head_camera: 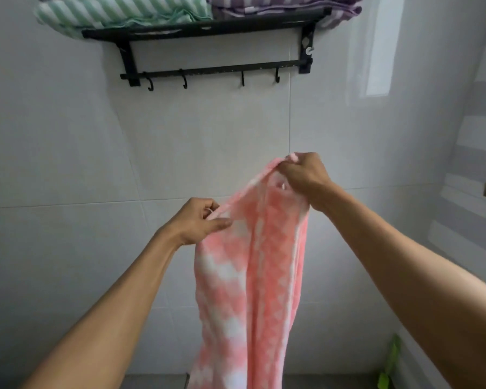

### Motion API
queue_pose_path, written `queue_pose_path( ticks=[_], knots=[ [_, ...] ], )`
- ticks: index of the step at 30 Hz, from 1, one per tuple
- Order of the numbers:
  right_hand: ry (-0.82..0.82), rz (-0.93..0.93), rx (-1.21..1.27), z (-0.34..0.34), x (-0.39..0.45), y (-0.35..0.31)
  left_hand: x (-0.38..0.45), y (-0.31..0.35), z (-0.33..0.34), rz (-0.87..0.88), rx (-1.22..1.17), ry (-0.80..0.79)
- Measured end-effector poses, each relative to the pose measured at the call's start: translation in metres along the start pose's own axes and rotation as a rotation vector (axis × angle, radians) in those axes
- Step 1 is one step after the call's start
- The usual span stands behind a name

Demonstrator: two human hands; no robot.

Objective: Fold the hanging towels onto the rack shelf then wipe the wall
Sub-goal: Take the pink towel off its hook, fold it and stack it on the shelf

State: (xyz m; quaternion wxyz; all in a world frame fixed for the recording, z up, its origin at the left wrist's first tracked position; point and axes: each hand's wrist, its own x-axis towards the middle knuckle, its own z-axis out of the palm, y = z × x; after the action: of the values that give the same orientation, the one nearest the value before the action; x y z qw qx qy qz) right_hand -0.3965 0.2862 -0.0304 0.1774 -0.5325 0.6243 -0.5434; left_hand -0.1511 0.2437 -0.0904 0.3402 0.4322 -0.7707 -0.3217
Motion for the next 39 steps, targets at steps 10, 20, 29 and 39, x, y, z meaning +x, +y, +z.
queue_pose_path(
  ticks=[10,20,29,39],
  knots=[
    [-0.598,-0.224,-0.394,0.035,-0.029,0.004,0.014,0.04,0.01,0.162,0.03,0.019],
    [-0.173,-0.13,-0.34,-0.003,0.002,0.012,0.013,-0.018,0.006,-0.006,0.09,0.152],
    [-0.328,-0.113,-0.214,0.026,-0.008,0.009,0.026,0.033,0.007,0.18,0.217,0.143],
    [-0.065,0.105,-0.13,-0.023,0.022,0.025,-0.002,-0.022,-0.018,-0.162,-0.158,0.207]
  ],
)
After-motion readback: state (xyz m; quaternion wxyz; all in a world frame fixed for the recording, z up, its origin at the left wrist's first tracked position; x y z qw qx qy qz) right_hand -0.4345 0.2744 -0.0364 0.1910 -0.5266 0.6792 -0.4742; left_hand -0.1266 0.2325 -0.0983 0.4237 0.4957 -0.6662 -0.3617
